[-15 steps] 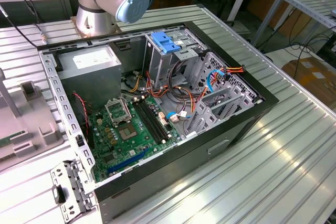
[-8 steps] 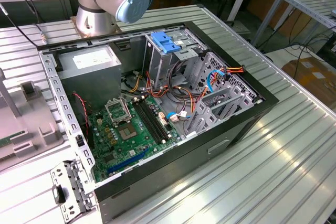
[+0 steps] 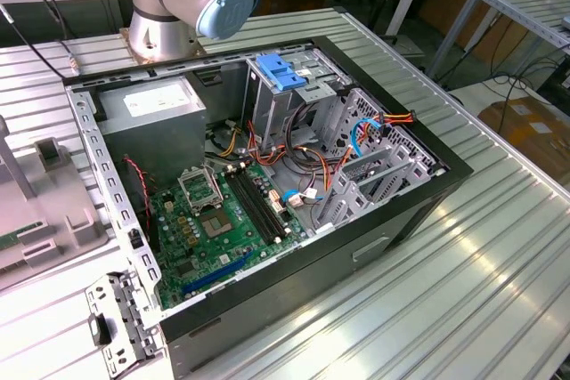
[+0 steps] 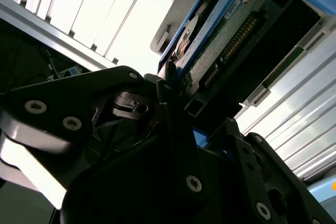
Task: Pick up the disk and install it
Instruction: 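Pick up the disk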
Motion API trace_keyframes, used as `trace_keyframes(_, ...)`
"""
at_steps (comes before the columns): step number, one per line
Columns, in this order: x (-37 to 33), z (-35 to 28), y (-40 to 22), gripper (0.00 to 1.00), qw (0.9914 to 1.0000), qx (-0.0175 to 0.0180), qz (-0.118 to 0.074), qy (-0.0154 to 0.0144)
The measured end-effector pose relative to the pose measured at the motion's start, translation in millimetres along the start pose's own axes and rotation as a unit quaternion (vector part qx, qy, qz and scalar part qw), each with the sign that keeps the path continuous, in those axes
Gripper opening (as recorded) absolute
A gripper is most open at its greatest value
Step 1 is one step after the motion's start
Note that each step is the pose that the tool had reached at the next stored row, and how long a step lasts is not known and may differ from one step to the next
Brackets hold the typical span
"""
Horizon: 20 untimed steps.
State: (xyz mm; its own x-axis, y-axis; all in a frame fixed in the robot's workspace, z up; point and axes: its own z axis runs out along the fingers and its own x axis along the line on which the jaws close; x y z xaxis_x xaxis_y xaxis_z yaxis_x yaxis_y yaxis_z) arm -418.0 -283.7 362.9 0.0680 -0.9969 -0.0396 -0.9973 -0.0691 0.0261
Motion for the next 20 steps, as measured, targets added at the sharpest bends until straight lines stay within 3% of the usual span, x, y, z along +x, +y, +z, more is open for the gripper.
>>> trace_keyframes(20,-0.8,-18.3,0.5,0.37,1.0,0.0001,0.0,0.0)
